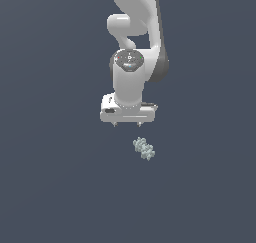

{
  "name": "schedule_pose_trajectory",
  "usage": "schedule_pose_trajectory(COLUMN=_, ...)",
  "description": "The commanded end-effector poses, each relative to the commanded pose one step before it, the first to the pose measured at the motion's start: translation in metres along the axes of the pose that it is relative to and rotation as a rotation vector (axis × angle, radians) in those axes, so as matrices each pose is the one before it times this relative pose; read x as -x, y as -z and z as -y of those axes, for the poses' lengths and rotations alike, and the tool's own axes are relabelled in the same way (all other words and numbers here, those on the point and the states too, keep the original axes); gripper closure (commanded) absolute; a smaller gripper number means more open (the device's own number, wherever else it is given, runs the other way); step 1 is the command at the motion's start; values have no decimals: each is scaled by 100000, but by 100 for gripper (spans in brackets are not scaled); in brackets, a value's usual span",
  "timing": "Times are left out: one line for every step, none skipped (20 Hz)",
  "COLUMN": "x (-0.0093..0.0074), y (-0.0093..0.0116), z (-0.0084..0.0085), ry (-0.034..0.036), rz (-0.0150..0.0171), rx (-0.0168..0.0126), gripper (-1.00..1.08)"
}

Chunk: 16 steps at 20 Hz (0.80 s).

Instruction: Pick up the object and move it to a goal position.

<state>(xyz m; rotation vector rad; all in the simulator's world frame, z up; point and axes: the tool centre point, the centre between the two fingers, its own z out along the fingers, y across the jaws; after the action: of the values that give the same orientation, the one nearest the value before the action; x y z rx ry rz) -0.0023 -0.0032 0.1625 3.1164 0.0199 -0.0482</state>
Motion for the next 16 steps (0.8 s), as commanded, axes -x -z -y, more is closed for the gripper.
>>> schedule_pose_trajectory(x=0, y=0, z=-1, ry=0, rz=0, rx=0, gripper=-92)
schedule_pose_trajectory(x=-14, y=1, z=63, ry=168, rz=-16, rx=17, gripper=-92)
schedule_pose_trajectory(x=-40, y=-1, z=167, ry=464, rz=-42, rx=44, gripper=-92)
schedule_pose_trajectory(x=-66, y=0, z=285, ry=778, rz=-71, rx=73, gripper=-92)
schedule_pose_trajectory(x=-92, y=1, z=394, ry=1072, rz=-100, rx=100, gripper=-92)
schedule_pose_trajectory(x=-119, y=3, z=505, ry=1359, rz=-130, rx=126, gripper=-92)
schedule_pose_trajectory(x=-125, y=6, z=528, ry=1399, rz=-138, rx=129, gripper=-92)
schedule_pose_trajectory(x=-99, y=8, z=415, ry=1075, rz=-110, rx=100, gripper=-92)
schedule_pose_trajectory(x=-70, y=9, z=298, ry=746, rz=-80, rx=71, gripper=-92)
schedule_pose_trajectory(x=-41, y=9, z=182, ry=426, rz=-49, rx=44, gripper=-92)
schedule_pose_trajectory(x=-11, y=7, z=65, ry=117, rz=-17, rx=17, gripper=-92)
schedule_pose_trajectory(x=16, y=-1, z=-62, ry=-168, rz=17, rx=-14, gripper=-92)
schedule_pose_trajectory(x=10, y=-11, z=-73, ry=-94, rz=18, rx=-20, gripper=-92)
schedule_pose_trajectory(x=-17, y=-22, z=-11, ry=182, rz=-1, rx=-9, gripper=-92)
schedule_pose_trajectory(x=-38, y=-32, z=29, ry=408, rz=-15, rx=-2, gripper=-92)
schedule_pose_trajectory(x=-56, y=-45, z=52, ry=594, rz=-24, rx=0, gripper=-92)
